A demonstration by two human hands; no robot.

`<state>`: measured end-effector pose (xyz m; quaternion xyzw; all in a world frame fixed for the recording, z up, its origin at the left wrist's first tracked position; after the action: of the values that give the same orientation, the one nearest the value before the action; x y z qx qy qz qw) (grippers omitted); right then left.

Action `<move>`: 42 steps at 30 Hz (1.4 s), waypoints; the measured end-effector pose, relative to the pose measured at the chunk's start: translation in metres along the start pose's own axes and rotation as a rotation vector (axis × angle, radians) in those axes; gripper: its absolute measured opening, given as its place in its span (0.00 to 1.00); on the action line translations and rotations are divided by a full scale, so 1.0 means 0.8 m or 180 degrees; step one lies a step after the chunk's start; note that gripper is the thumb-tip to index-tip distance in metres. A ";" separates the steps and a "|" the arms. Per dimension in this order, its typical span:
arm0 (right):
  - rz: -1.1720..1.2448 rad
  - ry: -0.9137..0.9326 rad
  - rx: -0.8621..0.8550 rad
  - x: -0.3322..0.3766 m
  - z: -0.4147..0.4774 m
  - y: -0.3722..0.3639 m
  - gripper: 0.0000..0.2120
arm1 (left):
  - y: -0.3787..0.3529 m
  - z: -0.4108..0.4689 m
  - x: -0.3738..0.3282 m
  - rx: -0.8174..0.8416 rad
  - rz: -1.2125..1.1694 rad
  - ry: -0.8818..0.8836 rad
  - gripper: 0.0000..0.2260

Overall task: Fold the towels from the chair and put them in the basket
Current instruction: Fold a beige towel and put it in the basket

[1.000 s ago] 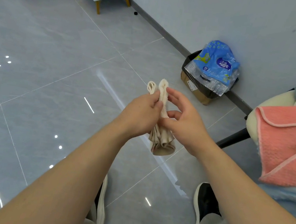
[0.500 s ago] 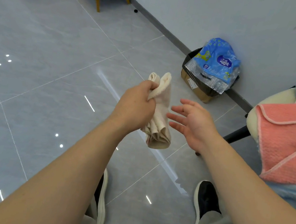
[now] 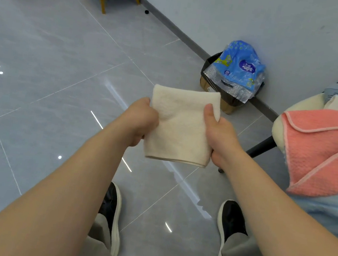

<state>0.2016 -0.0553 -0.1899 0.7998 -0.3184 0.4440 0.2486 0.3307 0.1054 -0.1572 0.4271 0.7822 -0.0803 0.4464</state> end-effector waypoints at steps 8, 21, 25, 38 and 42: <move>-0.0678 0.0553 -0.0421 -0.023 -0.014 0.013 0.20 | -0.030 0.026 0.026 -0.0357 -0.0398 0.0352 0.22; 0.2508 -0.1825 0.1216 -0.118 0.018 -0.045 0.21 | 0.012 0.091 0.061 -0.1319 0.0674 0.1002 0.24; 0.1707 -0.1773 0.1074 -0.061 -0.033 -0.048 0.35 | 0.044 0.033 0.031 -0.1324 0.0084 0.1525 0.24; -0.1494 -0.0645 0.0429 0.409 -0.232 -0.148 0.10 | 0.352 -0.226 -0.257 -0.1708 -0.0367 0.1471 0.26; -0.1934 -0.0474 0.1026 0.481 -0.237 -0.230 0.17 | 0.450 -0.234 -0.321 -0.1892 -0.0206 0.1019 0.25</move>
<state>0.3867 0.0865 0.2144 0.9172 -0.0089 0.3347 0.2161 0.5400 0.2711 0.2420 0.2604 0.8447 0.2053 0.4201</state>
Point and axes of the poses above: each hand's wrist, its own z-axis towards the middle knuckle, its own y-axis out of the back of the hand, x = y × z, the point moved 7 cm from there along z, towards the middle knuckle, and after that the axes turned 3 degrees about x, right-handed, at the moved point
